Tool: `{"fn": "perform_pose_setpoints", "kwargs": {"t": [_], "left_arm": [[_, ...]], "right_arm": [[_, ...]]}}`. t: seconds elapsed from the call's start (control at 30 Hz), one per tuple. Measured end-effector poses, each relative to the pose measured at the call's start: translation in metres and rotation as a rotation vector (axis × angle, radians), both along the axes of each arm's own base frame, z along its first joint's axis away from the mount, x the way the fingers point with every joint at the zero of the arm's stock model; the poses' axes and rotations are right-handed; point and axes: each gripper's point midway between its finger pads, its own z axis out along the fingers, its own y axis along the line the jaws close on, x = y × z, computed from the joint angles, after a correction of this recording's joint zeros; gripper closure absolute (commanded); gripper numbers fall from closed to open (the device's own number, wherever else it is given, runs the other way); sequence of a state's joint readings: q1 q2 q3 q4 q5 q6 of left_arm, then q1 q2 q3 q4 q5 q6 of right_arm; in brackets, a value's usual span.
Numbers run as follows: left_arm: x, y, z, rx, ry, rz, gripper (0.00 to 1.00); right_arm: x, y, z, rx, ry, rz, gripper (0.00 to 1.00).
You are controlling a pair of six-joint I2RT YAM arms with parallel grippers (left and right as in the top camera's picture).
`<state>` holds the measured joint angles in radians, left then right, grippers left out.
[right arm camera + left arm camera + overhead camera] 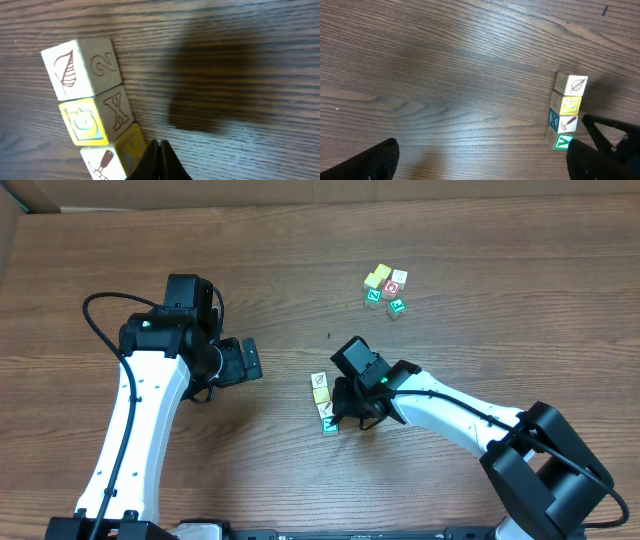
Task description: Flip 3 blocks
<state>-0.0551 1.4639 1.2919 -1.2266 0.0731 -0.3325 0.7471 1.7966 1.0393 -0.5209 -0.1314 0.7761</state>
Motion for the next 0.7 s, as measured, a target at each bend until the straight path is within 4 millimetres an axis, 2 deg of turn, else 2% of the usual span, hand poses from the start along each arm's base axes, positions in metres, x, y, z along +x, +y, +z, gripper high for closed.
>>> {"fn": "perform_pose_setpoints", "kwargs": {"t": [0.13,0.7], "left_arm": [[0.0,0.0,0.0,0.0,0.0,0.0,0.0],[0.0,0.0,0.0,0.0,0.0,0.0,0.0]], "right_arm": [[-0.003,0.007,0.002,0.027,0.003,0.027,0.96],[-0.012,0.014,0.003,0.058,0.035,0.056,0.96]]}}
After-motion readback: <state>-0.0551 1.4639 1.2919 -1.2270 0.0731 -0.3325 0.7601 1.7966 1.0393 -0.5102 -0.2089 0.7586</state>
